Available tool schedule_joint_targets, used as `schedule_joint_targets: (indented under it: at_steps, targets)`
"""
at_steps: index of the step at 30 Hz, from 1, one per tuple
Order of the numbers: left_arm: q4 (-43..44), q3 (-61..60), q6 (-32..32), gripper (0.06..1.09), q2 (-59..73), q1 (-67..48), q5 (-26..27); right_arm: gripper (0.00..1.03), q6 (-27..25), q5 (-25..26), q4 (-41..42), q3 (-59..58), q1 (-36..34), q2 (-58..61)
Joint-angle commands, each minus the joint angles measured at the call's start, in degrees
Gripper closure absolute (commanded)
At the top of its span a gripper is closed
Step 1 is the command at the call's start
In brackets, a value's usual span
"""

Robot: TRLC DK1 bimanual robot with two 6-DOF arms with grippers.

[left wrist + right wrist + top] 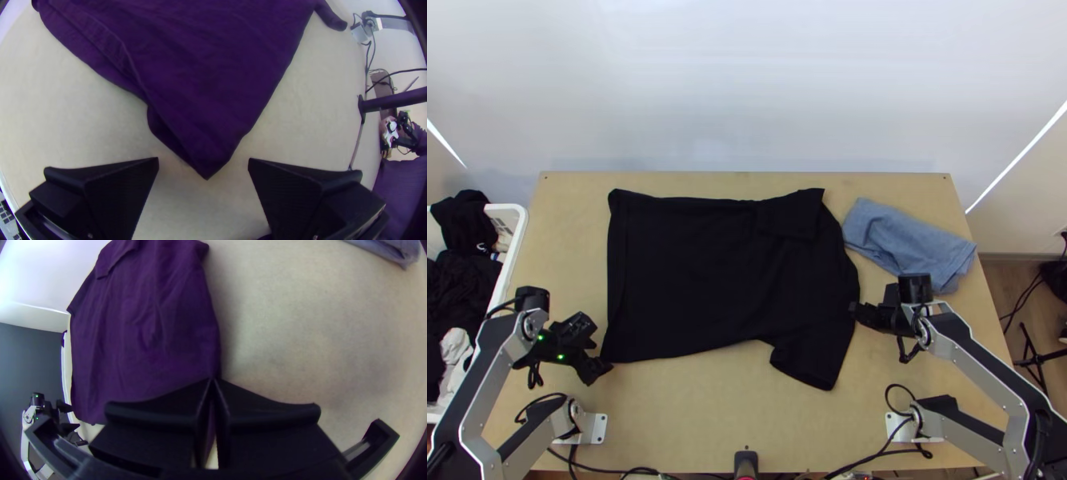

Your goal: Fold the t-shirt

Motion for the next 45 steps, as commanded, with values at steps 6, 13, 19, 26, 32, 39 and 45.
schedule_joint_targets:
  at_steps: [6,13,19,26,32,39,45]
  targets:
    - [5.57,-3.49,3.79,0.34,-2.90,-0.65,-0.57,1.00,0.16,0.93,0.00,0.08,0.01,1.31]
    - [5.84,-3.58,3.53,0.34,-3.08,-1.27,-0.22,1.00,0.08,0.93,0.00,-0.01,-0.60,1.31]
    - [7.07,-2.79,1.50,1.05,-4.13,-1.44,3.56,1.00,0.08,1.01,0.00,0.08,-0.78,1.31]
    - [10.58,1.25,-7.11,1.04,-3.69,-2.58,5.06,1.00,0.08,1.01,-1.32,4.83,-1.48,-2.29]
    - [21.57,15.23,-35.76,1.04,7.64,-4.69,9.36,1.00,-0.10,1.37,-2.11,23.37,-0.07,-3.52]
    - [37.12,27.18,-67.49,1.05,17.05,-6.54,6.20,1.00,-6.16,1.45,3.78,39.98,0.28,3.78]
    - [36.60,42.12,-76.98,1.05,25.40,-12.34,-4.17,1.00,-7.04,1.45,4.83,58.35,0.36,14.41]
